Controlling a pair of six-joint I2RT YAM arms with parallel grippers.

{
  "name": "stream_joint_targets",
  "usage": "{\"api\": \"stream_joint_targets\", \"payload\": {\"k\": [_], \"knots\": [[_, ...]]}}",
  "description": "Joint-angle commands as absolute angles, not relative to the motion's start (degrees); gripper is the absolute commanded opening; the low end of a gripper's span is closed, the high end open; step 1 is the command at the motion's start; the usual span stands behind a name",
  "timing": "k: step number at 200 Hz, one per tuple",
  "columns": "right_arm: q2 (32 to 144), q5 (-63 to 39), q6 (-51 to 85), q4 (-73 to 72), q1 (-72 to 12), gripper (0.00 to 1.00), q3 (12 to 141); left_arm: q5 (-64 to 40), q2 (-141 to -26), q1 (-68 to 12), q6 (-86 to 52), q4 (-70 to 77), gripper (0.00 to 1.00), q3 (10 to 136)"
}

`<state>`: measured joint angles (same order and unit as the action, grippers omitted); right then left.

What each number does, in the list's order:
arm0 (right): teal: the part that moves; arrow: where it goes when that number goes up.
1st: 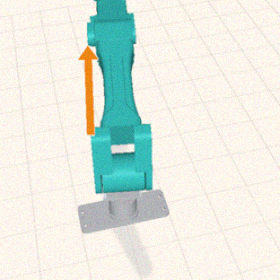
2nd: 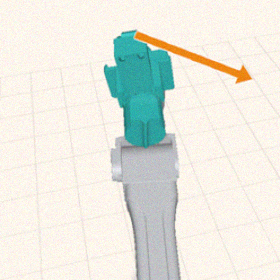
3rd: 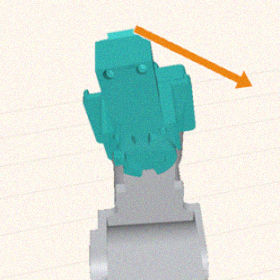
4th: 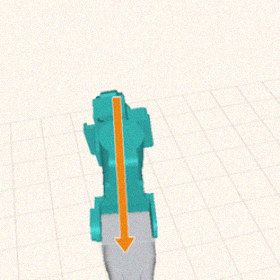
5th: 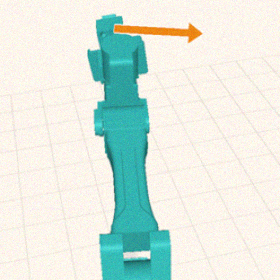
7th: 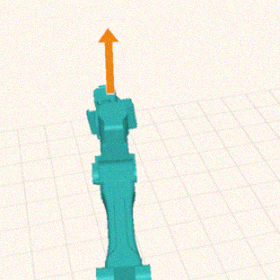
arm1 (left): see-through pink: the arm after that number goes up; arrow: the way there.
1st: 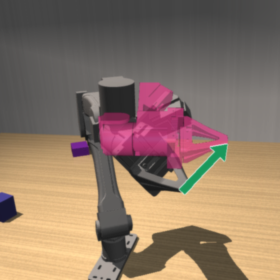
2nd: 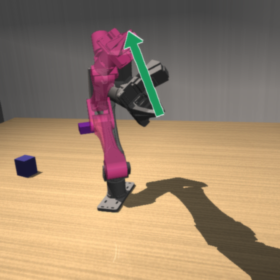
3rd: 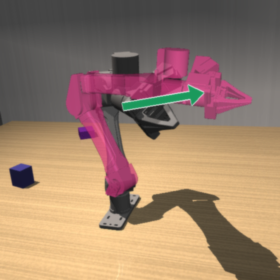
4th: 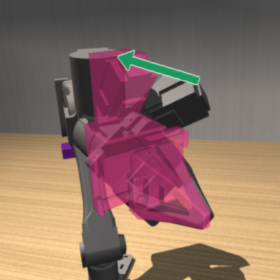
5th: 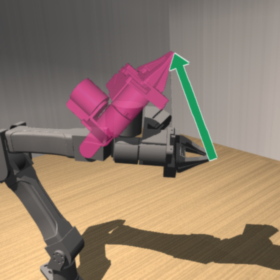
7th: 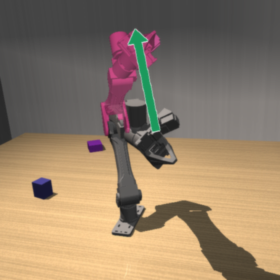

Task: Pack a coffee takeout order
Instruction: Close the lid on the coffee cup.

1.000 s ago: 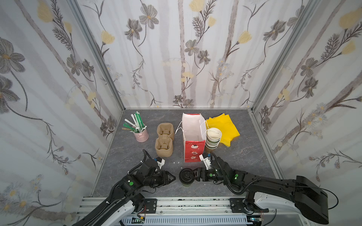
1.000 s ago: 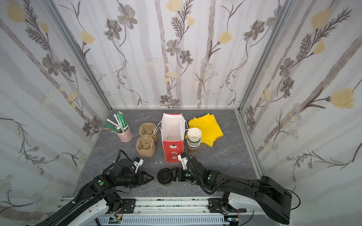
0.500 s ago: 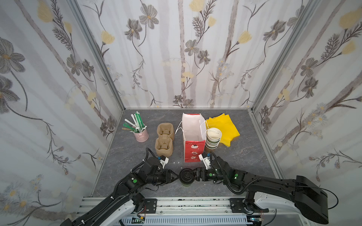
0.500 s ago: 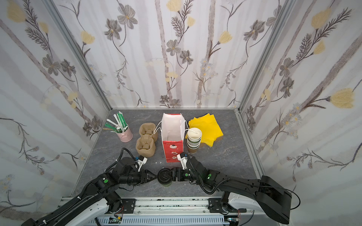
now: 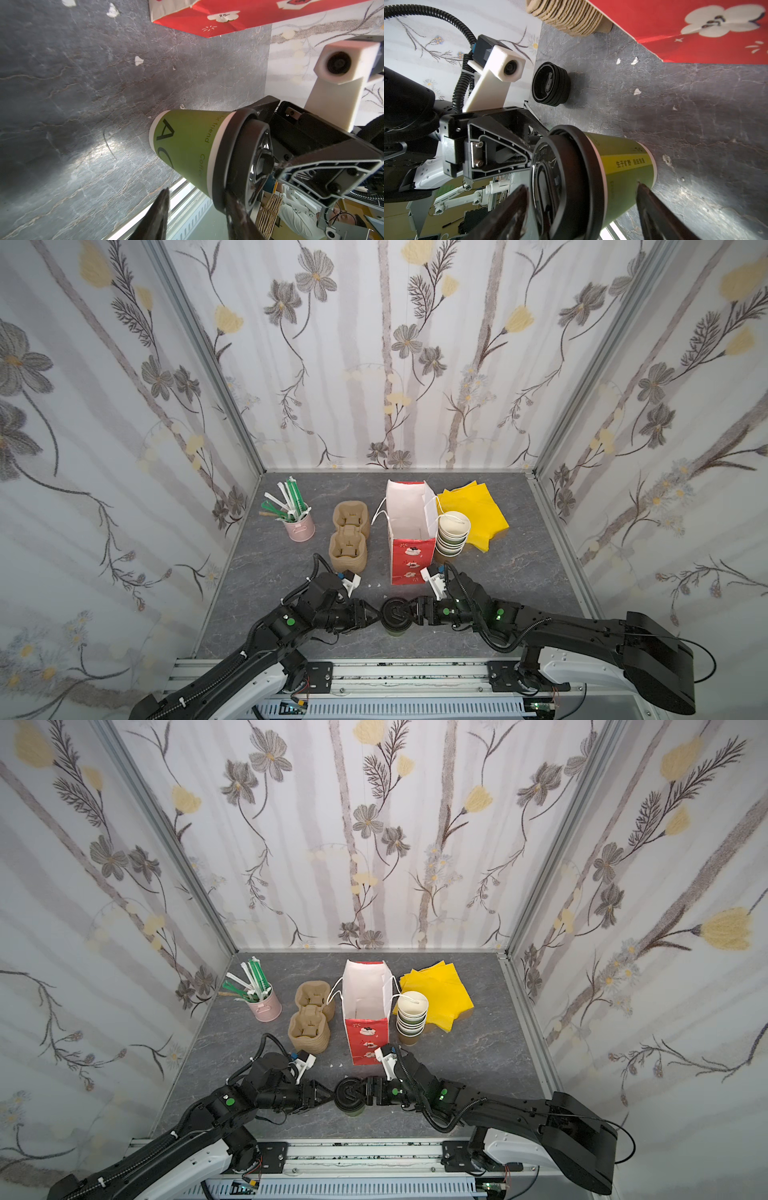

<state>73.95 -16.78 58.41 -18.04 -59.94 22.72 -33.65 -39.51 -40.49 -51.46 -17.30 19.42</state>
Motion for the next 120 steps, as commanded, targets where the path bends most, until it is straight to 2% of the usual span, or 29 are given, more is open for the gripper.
{"api": "stream_joint_targets", "payload": {"k": [1,33,120], "knots": [[74.5,-17.1,58.3,-19.3,-60.2,0.81,23.4,-33.6,-39.7,-40.5,-52.0,-15.9,0.41,18.6],[75.2,-16.9,58.6,-19.0,-60.3,0.79,23.1,-33.1,-39.9,-40.6,-52.6,-15.9,0.35,17.4],[76.1,-16.6,59.0,-18.4,-60.4,0.76,23.0,-32.4,-40.4,-40.9,-52.9,-16.0,0.29,15.0]]}}
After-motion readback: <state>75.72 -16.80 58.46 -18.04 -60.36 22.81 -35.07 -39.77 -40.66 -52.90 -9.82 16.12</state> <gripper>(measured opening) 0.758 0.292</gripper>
